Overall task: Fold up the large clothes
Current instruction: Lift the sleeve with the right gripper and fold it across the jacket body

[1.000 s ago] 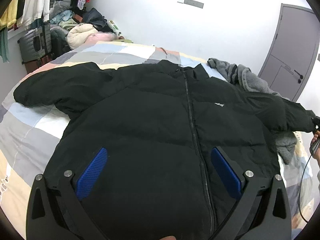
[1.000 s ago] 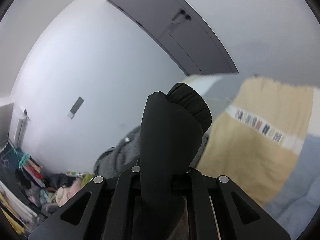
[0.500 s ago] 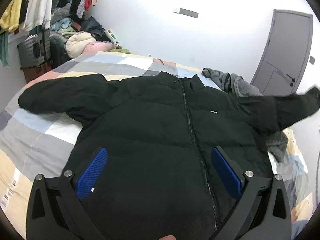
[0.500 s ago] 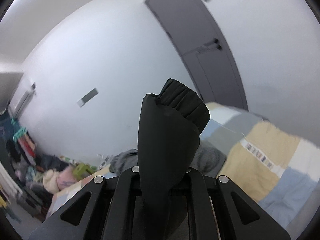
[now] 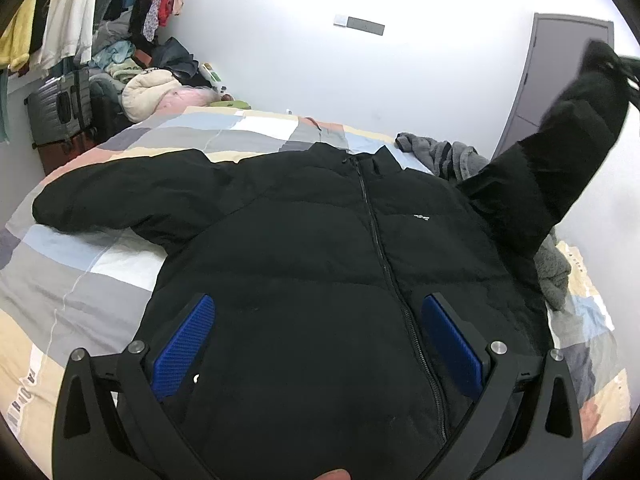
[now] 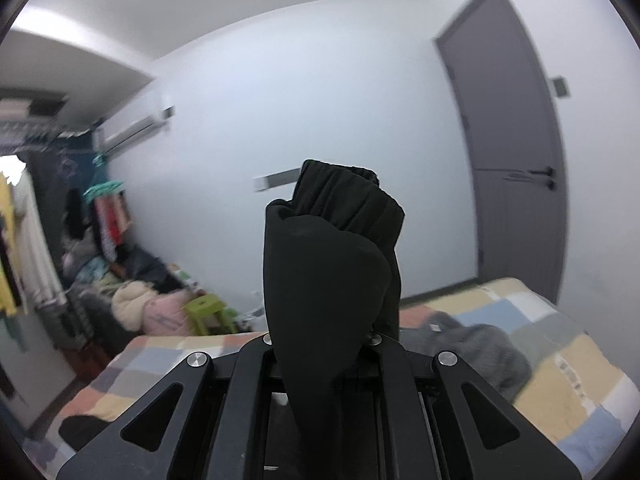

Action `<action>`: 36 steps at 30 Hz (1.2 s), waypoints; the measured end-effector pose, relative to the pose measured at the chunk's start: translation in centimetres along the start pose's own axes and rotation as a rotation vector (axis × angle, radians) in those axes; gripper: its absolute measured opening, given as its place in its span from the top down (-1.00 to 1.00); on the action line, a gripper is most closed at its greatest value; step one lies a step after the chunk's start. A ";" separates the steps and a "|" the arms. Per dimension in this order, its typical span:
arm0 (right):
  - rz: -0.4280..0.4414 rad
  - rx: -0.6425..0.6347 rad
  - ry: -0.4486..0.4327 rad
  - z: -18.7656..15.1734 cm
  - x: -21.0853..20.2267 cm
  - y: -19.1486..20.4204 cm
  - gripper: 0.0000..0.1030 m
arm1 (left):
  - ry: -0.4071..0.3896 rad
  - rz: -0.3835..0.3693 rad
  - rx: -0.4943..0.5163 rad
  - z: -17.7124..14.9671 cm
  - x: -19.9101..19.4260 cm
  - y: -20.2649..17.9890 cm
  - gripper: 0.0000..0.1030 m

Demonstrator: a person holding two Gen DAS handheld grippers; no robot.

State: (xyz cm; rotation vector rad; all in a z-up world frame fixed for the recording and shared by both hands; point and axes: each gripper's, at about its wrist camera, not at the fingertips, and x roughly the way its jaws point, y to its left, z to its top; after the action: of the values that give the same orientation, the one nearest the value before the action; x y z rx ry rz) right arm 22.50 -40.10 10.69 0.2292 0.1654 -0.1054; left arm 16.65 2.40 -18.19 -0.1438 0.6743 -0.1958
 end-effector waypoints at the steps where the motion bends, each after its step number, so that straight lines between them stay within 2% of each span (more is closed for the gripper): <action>1: 0.015 -0.022 0.009 -0.2 0.6 1.5 0.86 | 0.002 -0.004 0.001 0.0 -0.1 0.3 -1.00; 9: 0.162 -0.217 0.106 -5.6 5.5 15.1 0.83 | -0.006 0.048 0.009 0.0 0.0 2.5 -1.00; 13: 0.240 -0.321 0.196 -10.3 7.5 21.1 0.83 | -0.018 0.071 -0.010 0.2 0.1 3.9 -1.00; 17: 0.317 -0.423 0.283 -16.6 9.8 26.3 0.81 | -0.012 0.086 -0.026 0.2 0.5 5.3 -1.00; 21: 0.390 -0.475 0.415 -23.9 12.2 28.7 0.81 | 0.015 0.102 -0.049 0.1 1.2 6.7 -1.00; 29: 0.455 -0.480 0.584 -33.5 16.4 30.6 0.81 | 0.044 0.099 -0.098 -0.2 2.8 8.7 -1.00; 36: 0.474 -0.528 0.679 -37.9 18.0 30.1 0.81 | 0.082 0.088 -0.114 -0.6 4.6 9.4 -1.00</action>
State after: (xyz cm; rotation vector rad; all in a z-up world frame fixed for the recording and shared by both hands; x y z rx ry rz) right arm 38.18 -3.62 -22.28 -0.2374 0.7953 0.4923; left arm 21.08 10.47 -23.29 -0.2160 0.7727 -0.0792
